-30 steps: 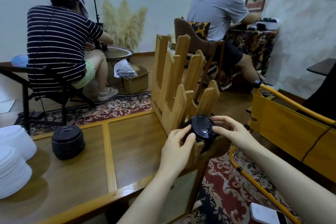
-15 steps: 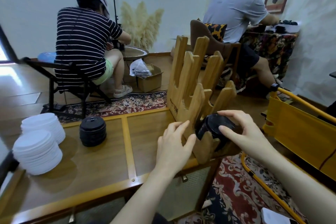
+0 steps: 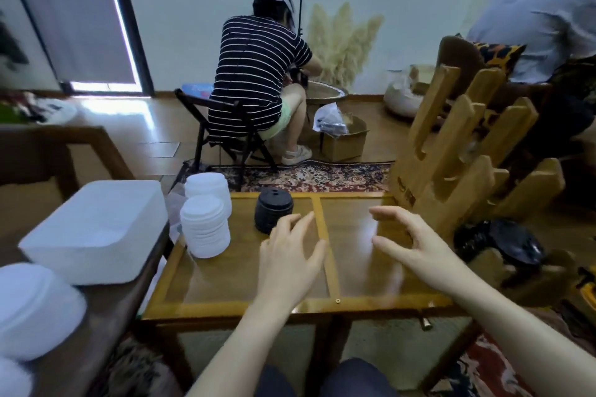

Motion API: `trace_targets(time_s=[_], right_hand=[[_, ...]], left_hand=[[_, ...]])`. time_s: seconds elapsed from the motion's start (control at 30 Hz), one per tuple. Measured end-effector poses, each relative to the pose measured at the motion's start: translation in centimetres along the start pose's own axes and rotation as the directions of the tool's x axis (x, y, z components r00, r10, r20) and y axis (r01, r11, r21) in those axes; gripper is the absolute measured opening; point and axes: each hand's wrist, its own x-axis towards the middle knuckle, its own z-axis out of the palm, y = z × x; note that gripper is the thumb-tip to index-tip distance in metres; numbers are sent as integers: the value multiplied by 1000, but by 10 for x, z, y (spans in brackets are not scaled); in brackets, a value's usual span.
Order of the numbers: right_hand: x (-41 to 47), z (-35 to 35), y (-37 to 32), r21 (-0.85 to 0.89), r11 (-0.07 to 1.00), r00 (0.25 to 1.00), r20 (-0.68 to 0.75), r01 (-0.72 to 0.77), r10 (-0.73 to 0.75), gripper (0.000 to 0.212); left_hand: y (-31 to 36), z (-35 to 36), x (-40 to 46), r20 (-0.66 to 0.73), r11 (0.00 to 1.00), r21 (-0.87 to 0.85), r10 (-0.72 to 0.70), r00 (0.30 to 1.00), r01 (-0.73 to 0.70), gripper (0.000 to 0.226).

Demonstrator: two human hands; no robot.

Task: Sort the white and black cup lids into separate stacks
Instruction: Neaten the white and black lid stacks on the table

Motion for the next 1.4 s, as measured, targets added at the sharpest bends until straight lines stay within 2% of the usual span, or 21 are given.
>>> trace_targets(time_s=[0.2, 0.47, 0.67, 0.87, 1.03, 1.13, 1.23, 1.3, 1.4], right_hand=[[29, 45, -12, 96, 994, 994, 108, -44, 34, 40], [61, 109, -41, 152, 988, 974, 222, -1, -34, 40], [76, 141, -64, 217, 976, 954, 287, 20, -83, 37], [73, 166, -92, 275, 959, 924, 346, 69, -165, 37], [55, 184, -131, 335, 934, 867, 422, 123, -266, 34], [37, 193, -157, 376, 918, 827, 470, 128, -308, 33], [16, 209, -180, 415, 906, 779, 539, 86, -320, 33], [1, 225, -192, 412, 911, 741, 604, 25, -294, 34], [-18, 249, -207, 381, 924, 705, 666, -38, -245, 43]], left_hand=[[-48, -33, -7, -46, 991, -33, -130, 991, 128, 55], [-90, -70, -16, -151, 955, -71, -295, 944, 287, 57], [-104, -86, -28, -173, 953, -36, -301, 938, 300, 58], [-104, -120, -63, -263, 953, 11, -288, 921, 302, 59], [-92, -156, -111, -371, 955, -25, -285, 884, 297, 55], [-86, -182, -145, -508, 952, 9, -259, 822, 306, 52], [-96, -208, -177, -637, 910, 49, -289, 714, 412, 55], [-110, -215, -191, -620, 845, -69, -453, 641, 530, 61], [-121, -209, -197, -456, 688, -423, -724, 518, 590, 62]])
